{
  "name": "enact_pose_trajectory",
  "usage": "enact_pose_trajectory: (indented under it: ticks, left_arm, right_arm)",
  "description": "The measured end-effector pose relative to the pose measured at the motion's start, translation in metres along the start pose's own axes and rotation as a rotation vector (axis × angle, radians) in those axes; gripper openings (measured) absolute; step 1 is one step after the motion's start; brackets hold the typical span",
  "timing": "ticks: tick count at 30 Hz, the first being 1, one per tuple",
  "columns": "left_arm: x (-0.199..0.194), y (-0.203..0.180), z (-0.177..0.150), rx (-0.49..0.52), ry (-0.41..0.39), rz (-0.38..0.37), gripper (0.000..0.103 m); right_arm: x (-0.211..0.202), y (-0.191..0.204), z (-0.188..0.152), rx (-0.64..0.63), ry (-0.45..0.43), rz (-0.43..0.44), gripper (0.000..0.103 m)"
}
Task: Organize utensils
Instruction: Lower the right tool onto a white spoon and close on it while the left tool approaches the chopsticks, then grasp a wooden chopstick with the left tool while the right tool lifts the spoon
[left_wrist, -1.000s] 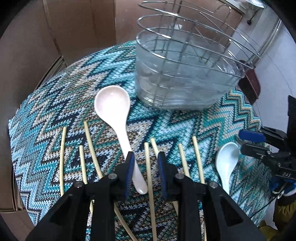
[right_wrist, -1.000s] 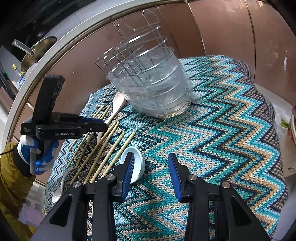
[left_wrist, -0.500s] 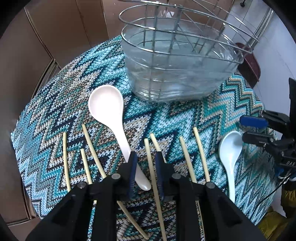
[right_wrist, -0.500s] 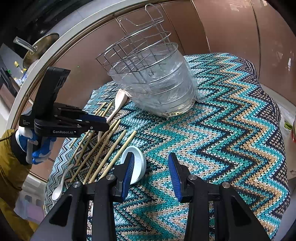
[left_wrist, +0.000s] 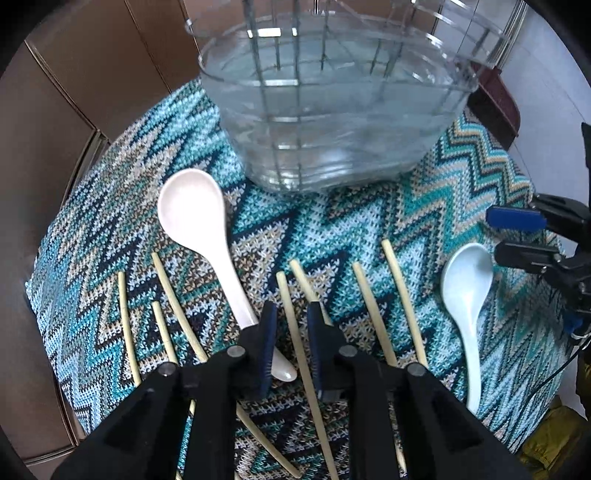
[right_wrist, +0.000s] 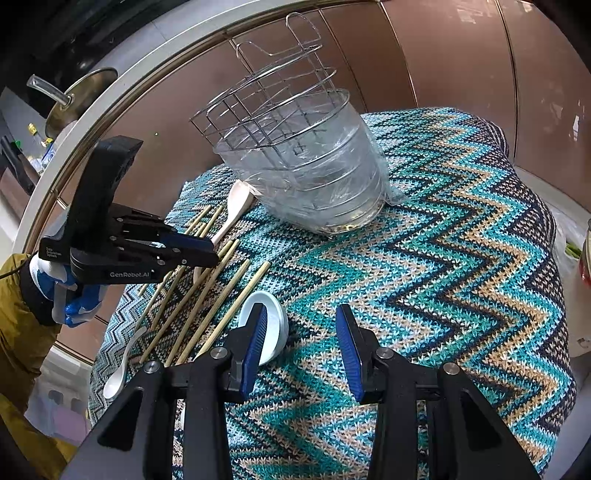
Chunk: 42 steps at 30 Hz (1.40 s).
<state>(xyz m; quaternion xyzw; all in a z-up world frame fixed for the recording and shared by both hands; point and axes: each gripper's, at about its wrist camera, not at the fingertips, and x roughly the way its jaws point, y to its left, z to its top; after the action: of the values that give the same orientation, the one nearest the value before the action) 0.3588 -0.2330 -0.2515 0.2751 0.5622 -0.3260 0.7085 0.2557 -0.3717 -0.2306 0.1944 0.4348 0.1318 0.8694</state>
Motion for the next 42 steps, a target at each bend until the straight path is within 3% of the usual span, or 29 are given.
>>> enact_pose_trajectory:
  ticks: [3, 11, 18, 19, 23, 26, 30, 42]
  left_arm:
    - [0.012, -0.006, 0.004, -0.001, 0.033, 0.0, 0.015]
    - [0.019, -0.009, 0.018, -0.074, 0.032, -0.033, 0.01]
    - [0.018, -0.007, 0.025, -0.101, 0.031, -0.031, 0.007]
    - [0.018, -0.001, 0.024, -0.103, 0.029, -0.029, 0.006]
    - [0.02, 0.011, 0.014, -0.118, 0.018, -0.018, 0.004]
    - [0.015, 0.01, 0.011, -0.151, 0.004, -0.011, 0.004]
    - [-0.004, 0.012, -0.001, -0.204, -0.065, -0.019, 0.004]
    - [-0.137, 0.005, -0.065, -0.348, -0.451, 0.023, 0.004]
  right_arm:
    - [0.0, -0.003, -0.001, 0.005, 0.002, -0.003, 0.039]
    - [0.006, -0.003, 0.001, -0.006, 0.035, -0.008, 0.039]
    - [0.022, 0.0, 0.004, -0.019, 0.11, 0.068, 0.039]
    - [0.024, 0.001, 0.004, -0.021, 0.12, 0.08, 0.037]
    - [0.034, 0.005, 0.006, -0.044, 0.16, 0.103, 0.011]
    - [0.04, 0.01, 0.006, -0.061, 0.174, 0.104, 0.007]
    - [0.029, 0.019, 0.005, -0.087, 0.139, 0.076, 0.007]
    - [-0.064, 0.076, -0.005, -0.186, -0.068, -0.069, 0.006]
